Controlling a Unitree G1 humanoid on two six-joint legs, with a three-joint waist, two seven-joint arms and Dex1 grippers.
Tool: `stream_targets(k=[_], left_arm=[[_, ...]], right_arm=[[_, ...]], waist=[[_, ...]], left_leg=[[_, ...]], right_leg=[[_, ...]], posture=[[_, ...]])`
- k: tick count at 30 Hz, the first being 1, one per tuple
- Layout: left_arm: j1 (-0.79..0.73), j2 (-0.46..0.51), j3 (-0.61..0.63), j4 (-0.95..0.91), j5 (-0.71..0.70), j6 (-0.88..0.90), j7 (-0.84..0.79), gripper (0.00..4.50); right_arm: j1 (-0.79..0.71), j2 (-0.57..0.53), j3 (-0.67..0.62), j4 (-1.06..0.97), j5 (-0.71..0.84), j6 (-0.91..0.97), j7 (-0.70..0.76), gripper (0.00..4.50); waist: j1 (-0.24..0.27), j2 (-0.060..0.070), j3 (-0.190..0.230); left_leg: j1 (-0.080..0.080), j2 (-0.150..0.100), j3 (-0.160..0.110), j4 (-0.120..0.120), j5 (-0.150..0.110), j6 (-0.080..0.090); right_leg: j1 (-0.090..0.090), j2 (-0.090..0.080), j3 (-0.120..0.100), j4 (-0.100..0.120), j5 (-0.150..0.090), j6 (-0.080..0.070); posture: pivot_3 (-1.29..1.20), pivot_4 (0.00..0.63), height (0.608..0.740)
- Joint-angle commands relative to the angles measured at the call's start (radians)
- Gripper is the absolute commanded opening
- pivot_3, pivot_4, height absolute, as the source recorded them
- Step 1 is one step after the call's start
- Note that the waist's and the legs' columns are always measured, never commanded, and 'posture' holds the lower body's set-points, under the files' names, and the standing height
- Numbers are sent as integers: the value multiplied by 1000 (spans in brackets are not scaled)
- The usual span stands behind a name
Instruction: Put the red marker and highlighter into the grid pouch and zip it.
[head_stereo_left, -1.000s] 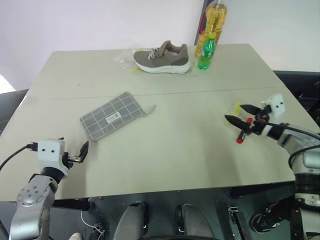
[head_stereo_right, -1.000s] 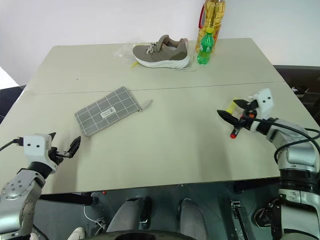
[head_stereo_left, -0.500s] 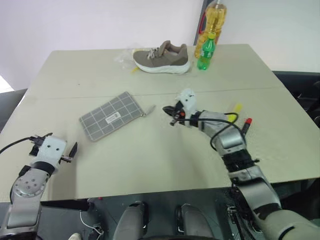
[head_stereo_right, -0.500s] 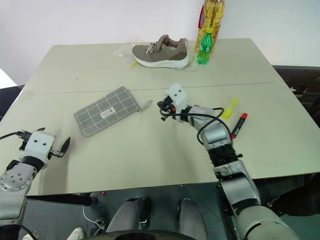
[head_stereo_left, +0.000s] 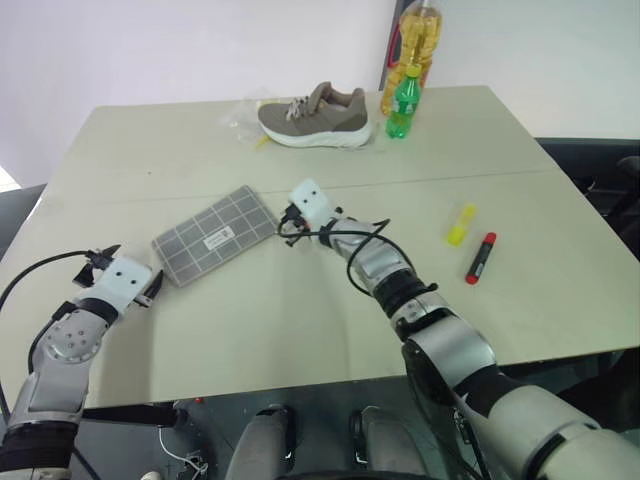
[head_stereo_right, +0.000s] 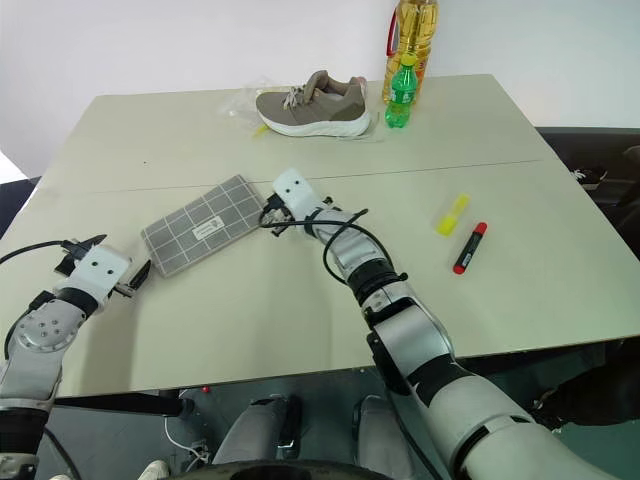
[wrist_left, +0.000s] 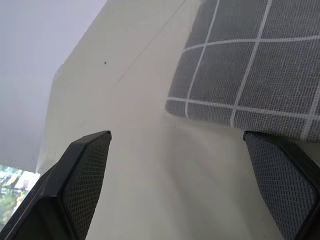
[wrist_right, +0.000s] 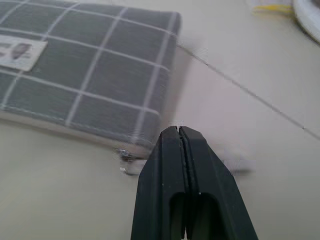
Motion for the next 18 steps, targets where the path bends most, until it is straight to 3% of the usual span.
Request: stream_targets(k=[1,14,18], left_arm=[[-5,-6,-39,27,12,-2,-17,4500],[5,-47,-62,-73,-58,-36,-100,4500],[10,-16,-68,-61,-43,-95,-132,4500]], right_arm=[[-46,26,-9,50,-17,-46,6,29],[-43,49,3,119,-81,-65,18,29],[-39,45,0,118,-90,-64,24,29]], waist=[[0,0,0],[1,1,-1],[-2,1,-1]], left_leg=[[0,0,0,0,0,0],[1,-1,0,0,0,0],[1,-1,0,0,0,0]], right_leg=[[0,0,0,0,0,0],[1,-1,0,1,0,0],[1,-1,0,1,0,0]], posture=[[0,150,731],[0,150,731],[0,150,731]])
